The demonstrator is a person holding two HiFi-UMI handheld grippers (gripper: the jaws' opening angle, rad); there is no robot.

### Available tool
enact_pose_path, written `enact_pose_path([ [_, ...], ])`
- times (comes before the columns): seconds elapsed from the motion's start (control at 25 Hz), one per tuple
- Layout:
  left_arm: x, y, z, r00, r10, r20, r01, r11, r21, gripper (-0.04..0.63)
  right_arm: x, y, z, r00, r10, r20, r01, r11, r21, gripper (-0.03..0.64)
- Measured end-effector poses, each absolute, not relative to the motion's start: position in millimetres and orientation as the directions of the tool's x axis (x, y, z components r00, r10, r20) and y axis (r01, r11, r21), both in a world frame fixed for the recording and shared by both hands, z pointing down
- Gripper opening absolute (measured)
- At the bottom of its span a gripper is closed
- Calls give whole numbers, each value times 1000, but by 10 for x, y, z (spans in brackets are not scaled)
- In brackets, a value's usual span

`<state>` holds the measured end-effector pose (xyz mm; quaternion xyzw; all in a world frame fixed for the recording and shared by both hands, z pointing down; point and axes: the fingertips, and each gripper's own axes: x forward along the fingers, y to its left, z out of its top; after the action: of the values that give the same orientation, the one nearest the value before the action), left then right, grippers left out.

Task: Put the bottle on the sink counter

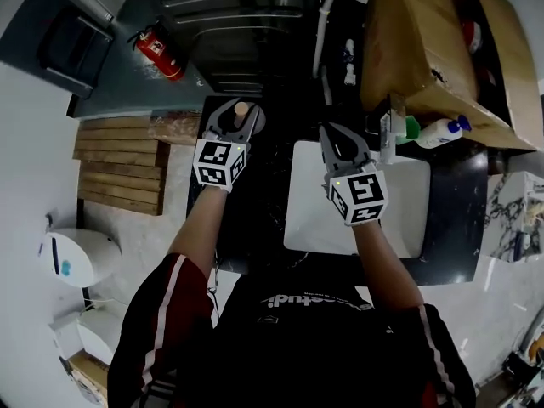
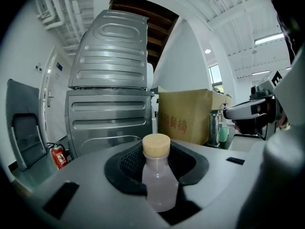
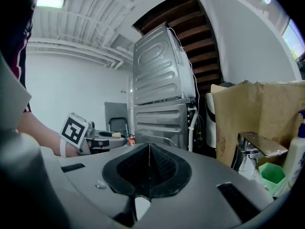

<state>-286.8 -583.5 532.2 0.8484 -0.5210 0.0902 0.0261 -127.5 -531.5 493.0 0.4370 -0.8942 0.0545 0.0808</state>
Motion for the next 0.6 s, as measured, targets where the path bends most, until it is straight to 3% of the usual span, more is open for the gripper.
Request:
enact_pose_path([
  [0.6,-2929,-6217,5903,441,-866,236,-882,-467,-64,133,-1423,-5429,5275,-563,-784,263,-814,580,-12,40],
])
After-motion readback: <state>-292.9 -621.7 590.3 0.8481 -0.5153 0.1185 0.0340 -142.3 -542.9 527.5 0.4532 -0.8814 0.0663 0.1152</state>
